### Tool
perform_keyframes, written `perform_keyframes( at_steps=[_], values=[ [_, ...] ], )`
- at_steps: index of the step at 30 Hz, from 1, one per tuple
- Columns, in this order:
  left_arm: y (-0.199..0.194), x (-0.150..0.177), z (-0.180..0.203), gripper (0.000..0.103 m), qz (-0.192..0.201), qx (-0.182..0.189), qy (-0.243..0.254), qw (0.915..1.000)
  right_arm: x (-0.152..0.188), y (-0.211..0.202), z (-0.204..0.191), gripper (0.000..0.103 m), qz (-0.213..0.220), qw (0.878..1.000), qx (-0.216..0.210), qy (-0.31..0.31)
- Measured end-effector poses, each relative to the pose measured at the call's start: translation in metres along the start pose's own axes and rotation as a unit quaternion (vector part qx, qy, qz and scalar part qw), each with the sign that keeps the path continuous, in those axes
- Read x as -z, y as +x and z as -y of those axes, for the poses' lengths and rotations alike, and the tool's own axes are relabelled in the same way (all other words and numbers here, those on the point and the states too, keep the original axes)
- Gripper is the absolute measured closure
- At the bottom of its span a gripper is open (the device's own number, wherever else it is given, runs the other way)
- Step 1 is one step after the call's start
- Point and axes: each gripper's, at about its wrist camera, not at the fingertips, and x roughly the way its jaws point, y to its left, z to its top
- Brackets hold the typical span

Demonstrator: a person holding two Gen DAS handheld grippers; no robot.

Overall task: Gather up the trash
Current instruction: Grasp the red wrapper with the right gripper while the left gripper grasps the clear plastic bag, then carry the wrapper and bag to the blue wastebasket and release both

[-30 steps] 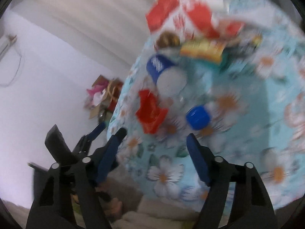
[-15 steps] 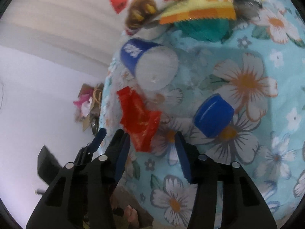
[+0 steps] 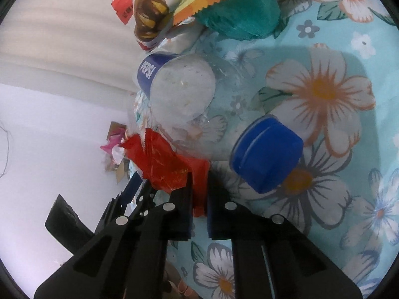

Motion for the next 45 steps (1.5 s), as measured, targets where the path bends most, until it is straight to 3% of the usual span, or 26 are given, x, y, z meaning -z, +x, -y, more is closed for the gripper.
perform_keyframes(
  at_steps=[19,34,45],
  values=[
    [-0.014,-0.009,-0.013,0.101,0.006,-0.009,-0.028,0.9995,0.008,-0.057,0.014,0.098,0.018,0.999,-0.014,-0.045],
    [-0.067,-0.008,-0.027,0.103,0.044,-0.03,-0.047,0.9975,0.015,-0.111,0.019,0.098,0.061,0.994,-0.049,-0.07],
    [-0.13,-0.025,-0.015,0.103,0.103,-0.042,-0.035,0.9931,0.024,-0.153,0.012,0.098,0.091,0.989,-0.083,-0.08]
  ],
)
